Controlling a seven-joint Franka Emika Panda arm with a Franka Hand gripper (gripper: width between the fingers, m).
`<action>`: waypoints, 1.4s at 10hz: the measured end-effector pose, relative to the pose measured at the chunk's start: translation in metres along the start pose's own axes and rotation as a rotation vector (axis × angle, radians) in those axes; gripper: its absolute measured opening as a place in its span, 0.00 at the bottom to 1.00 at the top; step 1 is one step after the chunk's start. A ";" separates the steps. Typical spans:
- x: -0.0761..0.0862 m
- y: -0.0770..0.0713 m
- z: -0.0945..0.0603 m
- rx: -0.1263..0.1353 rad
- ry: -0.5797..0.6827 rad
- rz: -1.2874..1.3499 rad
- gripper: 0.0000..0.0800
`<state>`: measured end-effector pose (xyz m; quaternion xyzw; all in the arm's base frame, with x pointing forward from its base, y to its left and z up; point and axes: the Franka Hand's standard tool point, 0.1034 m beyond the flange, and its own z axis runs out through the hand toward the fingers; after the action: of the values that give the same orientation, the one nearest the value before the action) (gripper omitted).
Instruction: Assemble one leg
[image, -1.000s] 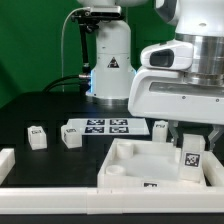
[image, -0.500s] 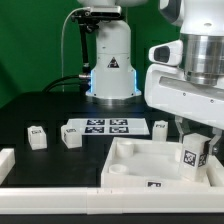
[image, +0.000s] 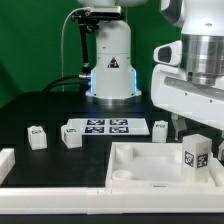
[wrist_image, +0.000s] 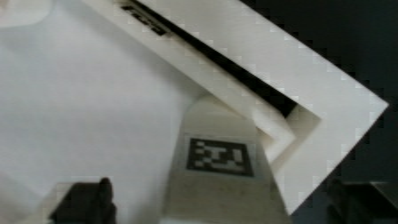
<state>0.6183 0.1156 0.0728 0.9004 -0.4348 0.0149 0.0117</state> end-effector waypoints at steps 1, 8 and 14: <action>0.000 0.001 0.001 -0.001 0.000 -0.127 0.79; 0.007 0.004 -0.002 0.000 0.001 -0.914 0.81; 0.011 0.006 -0.001 -0.018 0.009 -1.176 0.55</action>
Offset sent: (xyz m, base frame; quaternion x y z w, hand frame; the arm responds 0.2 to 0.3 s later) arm -0.0088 0.0072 0.0043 0.0062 -0.0268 -0.2836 0.9585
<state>0.6201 0.1035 0.0748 0.9901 0.1376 0.0061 0.0273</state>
